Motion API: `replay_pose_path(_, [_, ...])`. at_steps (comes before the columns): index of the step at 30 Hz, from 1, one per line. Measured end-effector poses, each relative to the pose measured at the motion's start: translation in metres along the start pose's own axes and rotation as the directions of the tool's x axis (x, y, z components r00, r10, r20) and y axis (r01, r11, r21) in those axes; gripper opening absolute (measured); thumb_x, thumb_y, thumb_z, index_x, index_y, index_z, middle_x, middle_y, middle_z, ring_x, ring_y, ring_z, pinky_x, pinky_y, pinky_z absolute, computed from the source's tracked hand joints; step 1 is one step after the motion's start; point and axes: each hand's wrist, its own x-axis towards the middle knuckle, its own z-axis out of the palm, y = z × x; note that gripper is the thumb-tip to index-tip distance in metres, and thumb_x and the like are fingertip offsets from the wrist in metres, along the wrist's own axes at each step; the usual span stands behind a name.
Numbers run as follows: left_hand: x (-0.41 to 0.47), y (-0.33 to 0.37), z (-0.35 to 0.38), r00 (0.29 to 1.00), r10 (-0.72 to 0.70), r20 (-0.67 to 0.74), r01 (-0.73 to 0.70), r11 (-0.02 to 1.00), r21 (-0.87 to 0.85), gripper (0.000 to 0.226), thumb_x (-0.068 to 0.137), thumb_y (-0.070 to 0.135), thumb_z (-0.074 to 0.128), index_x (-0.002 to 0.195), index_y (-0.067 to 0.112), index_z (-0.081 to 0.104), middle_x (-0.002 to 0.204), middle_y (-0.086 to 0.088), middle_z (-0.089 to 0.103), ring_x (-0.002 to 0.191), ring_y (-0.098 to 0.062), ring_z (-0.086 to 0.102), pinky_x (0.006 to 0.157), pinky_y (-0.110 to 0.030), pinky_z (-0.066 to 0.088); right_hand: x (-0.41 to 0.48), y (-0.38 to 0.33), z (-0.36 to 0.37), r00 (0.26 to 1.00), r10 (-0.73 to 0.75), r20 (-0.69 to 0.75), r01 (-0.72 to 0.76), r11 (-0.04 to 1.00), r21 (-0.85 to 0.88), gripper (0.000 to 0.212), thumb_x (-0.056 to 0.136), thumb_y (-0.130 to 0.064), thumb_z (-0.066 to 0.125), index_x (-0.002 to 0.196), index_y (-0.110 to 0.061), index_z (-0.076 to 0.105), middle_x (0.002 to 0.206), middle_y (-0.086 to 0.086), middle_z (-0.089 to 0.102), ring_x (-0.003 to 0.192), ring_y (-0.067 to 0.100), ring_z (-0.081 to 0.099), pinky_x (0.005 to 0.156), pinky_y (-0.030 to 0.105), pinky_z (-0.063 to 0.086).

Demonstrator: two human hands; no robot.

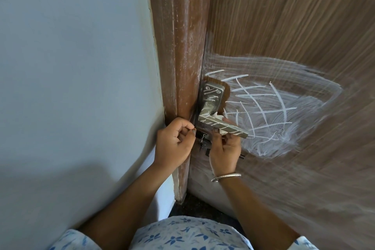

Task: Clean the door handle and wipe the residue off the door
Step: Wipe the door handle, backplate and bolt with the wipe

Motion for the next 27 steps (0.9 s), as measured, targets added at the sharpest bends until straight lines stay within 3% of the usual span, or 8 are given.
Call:
replay_pose_path(2, [0.0, 0.0, 0.0, 1.0, 0.004, -0.004, -0.004, 1.0, 0.0, 0.022, 0.077, 0.018, 0.06, 0.079, 0.04, 0.061, 0.06, 0.0, 0.061, 0.051, -0.023, 0.059, 0.049, -0.046, 0.053, 0.0, 0.0, 0.001, 0.999, -0.033, -0.005, 0.032, 0.996, -0.078, 0.016, 0.085, -0.003, 0.063, 0.084, -0.019, 0.061, 0.075, -0.006, 0.062, 0.073, 0.007, 0.06, 0.066, 0.023, 0.049])
replay_pose_path(5, [0.0, -0.001, 0.0, 1.0, 0.0, -0.006, 0.0, 1.0, 0.001, 0.019, 0.077, 0.019, 0.06, 0.077, 0.038, 0.061, 0.058, -0.002, 0.06, 0.05, -0.025, 0.059, 0.048, -0.045, 0.052, 0.001, -0.002, 0.005, 0.998, -0.008, -0.055, -0.003, 0.983, -0.185, 0.041, 0.081, -0.003, 0.069, 0.054, -0.023, 0.046, 0.054, -0.014, 0.043, 0.06, 0.01, 0.043, 0.057, 0.022, 0.034])
replay_pose_path(11, [0.0, -0.003, 0.001, 1.0, -0.014, 0.002, 0.014, 1.0, 0.004, 0.012, 0.077, 0.02, 0.061, 0.078, 0.031, 0.061, 0.059, 0.001, 0.059, 0.05, -0.025, 0.058, 0.048, -0.044, 0.052, 0.0, -0.001, 0.009, 0.984, 0.16, -0.08, -0.164, 0.986, -0.042, 0.047, 0.082, 0.0, 0.066, 0.046, -0.019, 0.041, 0.048, 0.005, 0.042, 0.052, 0.016, 0.039, 0.049, 0.033, 0.033])
replay_pose_path(14, [0.001, -0.004, 0.0, 1.0, -0.016, -0.006, 0.016, 1.0, 0.024, 0.024, 0.077, 0.016, 0.062, 0.077, 0.039, 0.061, 0.061, 0.004, 0.06, 0.049, -0.022, 0.057, 0.048, -0.038, 0.052, 0.003, 0.001, 0.004, 0.961, 0.257, -0.102, -0.246, 0.962, 0.116, 0.034, 0.081, -0.001, 0.061, 0.054, 0.012, 0.045, 0.048, 0.014, 0.046, 0.045, 0.017, 0.037, 0.044, 0.03, 0.029])
replay_pose_path(16, [0.001, -0.005, 0.001, 1.0, -0.009, -0.008, 0.01, 0.999, 0.036, 0.028, 0.077, 0.014, 0.063, 0.076, 0.042, 0.06, 0.061, 0.005, 0.06, 0.048, -0.019, 0.056, 0.047, -0.031, 0.049, 0.007, -0.005, 0.003, 0.954, 0.275, -0.122, -0.242, 0.942, 0.234, 0.006, 0.081, 0.005, 0.057, 0.076, 0.001, 0.056, 0.061, 0.011, 0.057, 0.047, 0.017, 0.046, 0.043, 0.029, 0.037])
replay_pose_path(19, [0.001, -0.005, 0.001, 1.0, -0.002, -0.012, 0.003, 0.999, 0.037, 0.026, 0.077, 0.013, 0.063, 0.077, 0.039, 0.06, 0.061, 0.009, 0.06, 0.047, -0.009, 0.053, 0.047, -0.022, 0.045, 0.011, -0.009, 0.004, 0.94, 0.316, -0.128, -0.247, 0.889, 0.386, 0.041, 0.081, 0.016, 0.048, 0.09, -0.024, 0.047, 0.076, 0.013, 0.057, 0.048, 0.01, 0.054, 0.043, 0.021, 0.045])
replay_pose_path(22, [0.0, -0.005, 0.001, 1.0, -0.012, -0.01, 0.012, 1.0, 0.023, 0.024, 0.077, 0.012, 0.063, 0.078, 0.035, 0.061, 0.06, 0.007, 0.059, 0.047, -0.013, 0.053, 0.047, -0.024, 0.046, 0.013, -0.011, 0.004, 0.954, 0.276, -0.12, -0.213, 0.902, 0.376, 0.043, 0.082, 0.018, 0.045, 0.085, -0.024, 0.048, 0.073, 0.012, 0.056, 0.045, 0.008, 0.054, 0.042, 0.02, 0.046])
replay_pose_path(27, [0.0, -0.005, 0.001, 1.0, -0.012, -0.006, 0.012, 1.0, 0.025, 0.02, 0.077, 0.012, 0.063, 0.078, 0.032, 0.061, 0.06, 0.003, 0.059, 0.047, -0.018, 0.054, 0.047, -0.029, 0.047, 0.01, -0.013, 0.009, 0.979, 0.173, -0.11, -0.142, 0.958, 0.247, 0.038, 0.082, 0.007, 0.051, 0.095, -0.027, 0.063, 0.097, 0.027, 0.062, 0.069, 0.032, 0.06, 0.064, 0.044, 0.052])
